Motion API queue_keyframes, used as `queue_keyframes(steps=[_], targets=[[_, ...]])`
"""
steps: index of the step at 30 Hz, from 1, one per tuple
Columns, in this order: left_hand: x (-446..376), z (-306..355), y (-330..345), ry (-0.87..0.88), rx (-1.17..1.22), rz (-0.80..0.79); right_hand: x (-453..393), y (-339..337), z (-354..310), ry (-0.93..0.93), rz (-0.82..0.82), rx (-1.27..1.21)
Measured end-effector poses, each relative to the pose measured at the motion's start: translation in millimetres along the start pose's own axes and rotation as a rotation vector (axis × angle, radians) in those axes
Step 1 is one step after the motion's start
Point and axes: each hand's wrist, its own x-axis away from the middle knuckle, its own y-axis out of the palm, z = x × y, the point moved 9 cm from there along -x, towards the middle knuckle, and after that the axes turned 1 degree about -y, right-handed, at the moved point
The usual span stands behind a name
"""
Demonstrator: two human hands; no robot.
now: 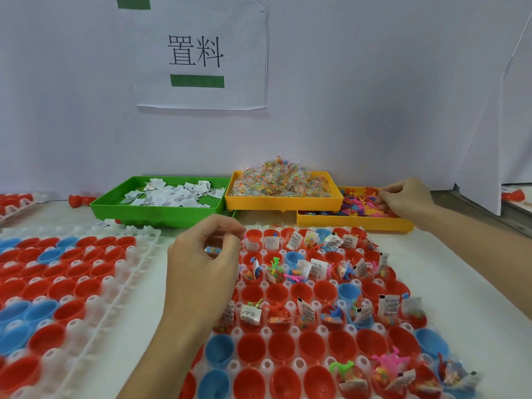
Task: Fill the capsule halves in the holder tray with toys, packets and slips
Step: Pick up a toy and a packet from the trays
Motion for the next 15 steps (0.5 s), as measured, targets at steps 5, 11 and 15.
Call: queue_keyframes(steps=[5, 11, 15], targets=[[1, 1, 2, -0.015, 0.007, -0.029, 21, -15, -28, -0.096, 0.048, 0.022], [5, 11, 13, -0.024, 0.093, -0.125, 113, -20, -111, -0.437, -0.128, -0.025], [15, 20, 29, -0.038, 0.175, -0.239, 196, -12, -142, -0.577, -0.266, -0.136]])
